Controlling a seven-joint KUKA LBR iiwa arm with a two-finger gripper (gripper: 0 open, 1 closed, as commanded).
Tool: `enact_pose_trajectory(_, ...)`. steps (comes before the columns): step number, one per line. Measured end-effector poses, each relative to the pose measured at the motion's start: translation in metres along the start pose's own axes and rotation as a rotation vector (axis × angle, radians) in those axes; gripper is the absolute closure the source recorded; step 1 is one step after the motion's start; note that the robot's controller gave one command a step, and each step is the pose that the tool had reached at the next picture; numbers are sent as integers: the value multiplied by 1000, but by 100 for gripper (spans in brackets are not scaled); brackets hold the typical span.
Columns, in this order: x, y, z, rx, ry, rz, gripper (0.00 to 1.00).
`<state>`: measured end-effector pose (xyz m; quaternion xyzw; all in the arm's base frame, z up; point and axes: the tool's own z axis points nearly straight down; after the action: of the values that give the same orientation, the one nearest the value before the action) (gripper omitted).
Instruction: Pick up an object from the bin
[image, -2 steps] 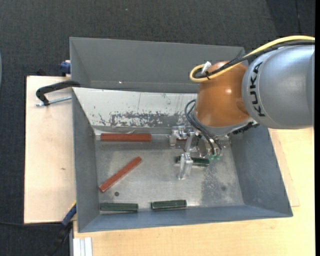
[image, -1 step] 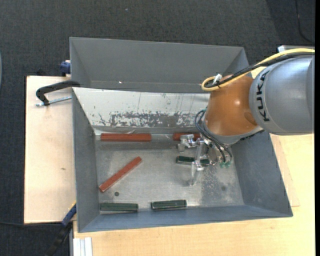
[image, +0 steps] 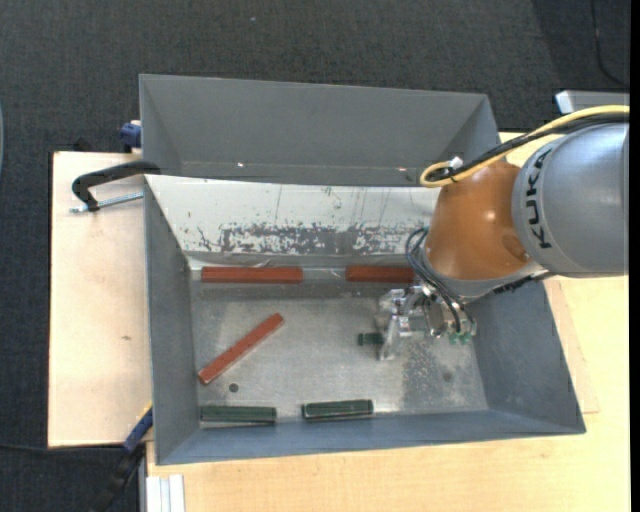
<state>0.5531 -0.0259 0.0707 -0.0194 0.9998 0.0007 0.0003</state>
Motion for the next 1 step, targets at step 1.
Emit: enact_pose_trajectory(1, 0, 0, 0, 0, 0, 0, 100)
